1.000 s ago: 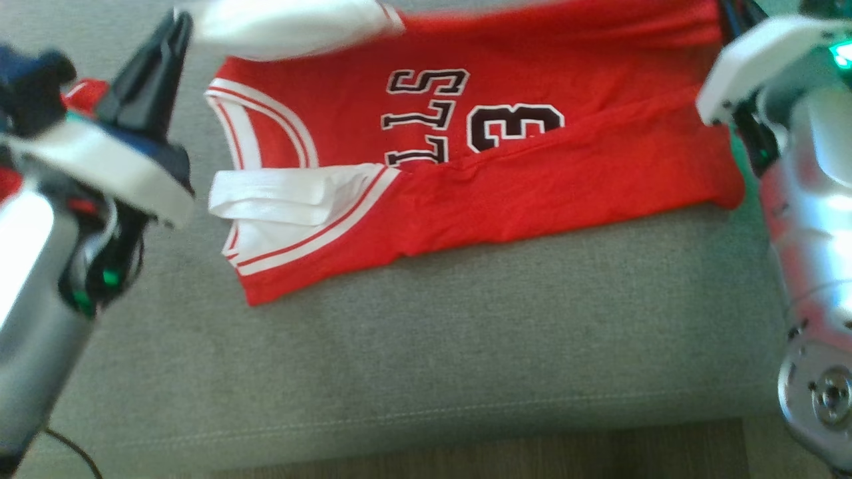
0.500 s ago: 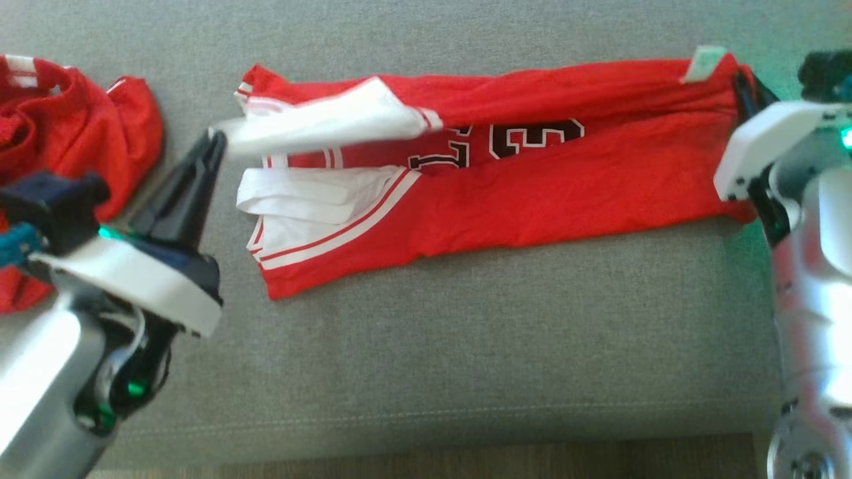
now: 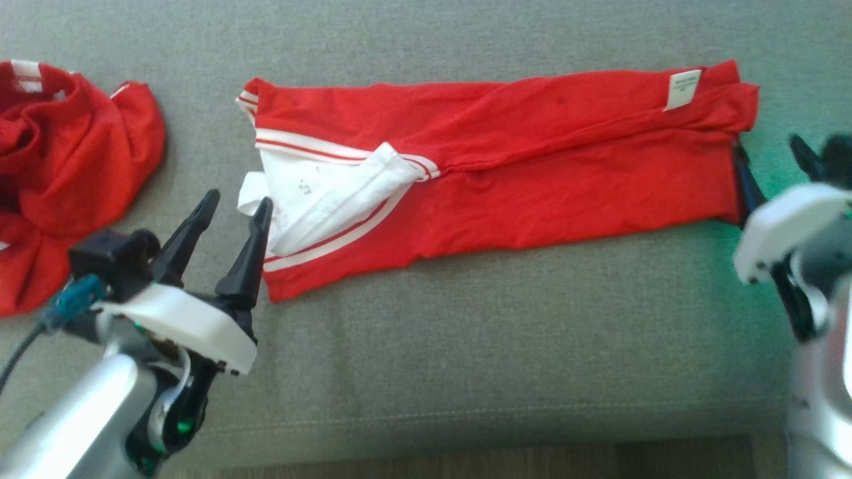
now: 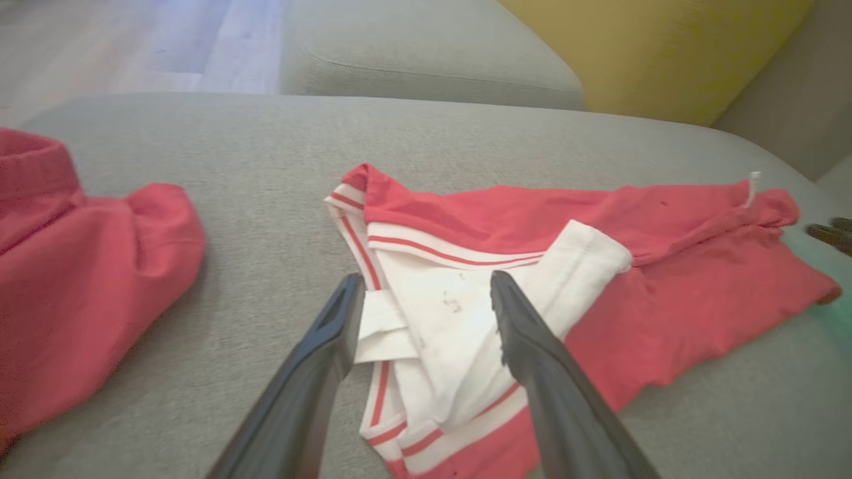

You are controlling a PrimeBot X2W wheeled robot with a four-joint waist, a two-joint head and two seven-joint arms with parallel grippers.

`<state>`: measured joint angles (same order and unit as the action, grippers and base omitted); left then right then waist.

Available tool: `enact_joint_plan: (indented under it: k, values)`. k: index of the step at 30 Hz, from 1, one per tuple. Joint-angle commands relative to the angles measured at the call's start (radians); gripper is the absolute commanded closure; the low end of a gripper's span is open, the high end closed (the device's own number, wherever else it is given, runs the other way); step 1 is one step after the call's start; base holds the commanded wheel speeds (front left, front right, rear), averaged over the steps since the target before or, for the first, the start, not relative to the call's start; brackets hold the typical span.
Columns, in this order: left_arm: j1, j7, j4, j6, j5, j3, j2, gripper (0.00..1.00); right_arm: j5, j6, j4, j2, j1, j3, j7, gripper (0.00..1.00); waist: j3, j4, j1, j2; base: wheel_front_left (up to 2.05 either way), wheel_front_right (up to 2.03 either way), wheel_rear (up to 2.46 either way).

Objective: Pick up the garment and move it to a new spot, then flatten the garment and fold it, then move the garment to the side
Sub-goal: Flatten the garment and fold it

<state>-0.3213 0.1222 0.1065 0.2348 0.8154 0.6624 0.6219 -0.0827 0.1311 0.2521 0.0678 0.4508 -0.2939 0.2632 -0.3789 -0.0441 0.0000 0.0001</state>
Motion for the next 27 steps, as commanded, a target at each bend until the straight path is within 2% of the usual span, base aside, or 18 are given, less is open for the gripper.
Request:
enact_joint_plan:
  k: [1,4,7,8,9,13,18,27]
  values:
    - [-0.009,0.023,0.015,0.018,-0.012,-0.048,0.023,0.00,0.011,0.000,-0.096,-0.005,-0.029,0.008,0.024,0.00,0.009,0.005,0.0000,-0.0001,0.00,0.00,0.00]
    - [0.012,0.067,0.002,0.063,-0.043,-0.054,0.009,0.00,0.044,0.000,-0.200,-0.012,-0.075,-0.013,0.056,0.00,0.026,0.015,0.0000,-0.0001,0.00,0.00,0.00]
    - [0.035,0.109,-0.004,0.114,-0.084,-0.069,-0.019,0.00,0.105,0.000,-0.219,-0.016,-0.068,-0.041,0.057,0.00,0.042,0.019,0.0000,-0.0001,0.00,0.00,0.00]
    - [0.052,0.127,-0.005,0.143,-0.116,-0.082,-0.049,0.00,0.171,0.000,-0.175,-0.017,-0.043,-0.045,0.052,0.00,0.054,0.018,0.0000,-0.0001,0.00,0.00,0.00]
    - [0.061,0.132,-0.004,0.156,-0.133,-0.087,-0.066,0.00,0.189,0.000,-0.145,-0.017,-0.027,-0.046,0.047,0.00,0.059,0.016,0.0000,-0.0001,0.00,0.00,0.00]
    - [0.098,0.139,0.014,0.185,-0.228,-0.096,-0.140,0.00,0.197,0.000,0.016,-0.017,0.056,-0.060,0.031,0.00,0.084,-0.006,0.0000,-0.0001,0.00,0.00,0.00]
    - [0.148,0.139,0.021,0.166,-0.316,-0.095,-0.222,0.00,0.132,0.000,0.230,-0.017,0.174,-0.109,0.021,0.00,0.106,-0.041,0.0000,-0.0001,0.00,0.00,0.00]
    - [0.177,0.139,-0.014,0.095,-0.375,-0.137,-0.307,0.00,-0.110,0.000,0.513,-0.017,0.277,-0.222,0.052,0.00,0.126,-0.085,0.0000,-0.0001,0.00,0.00,0.00]
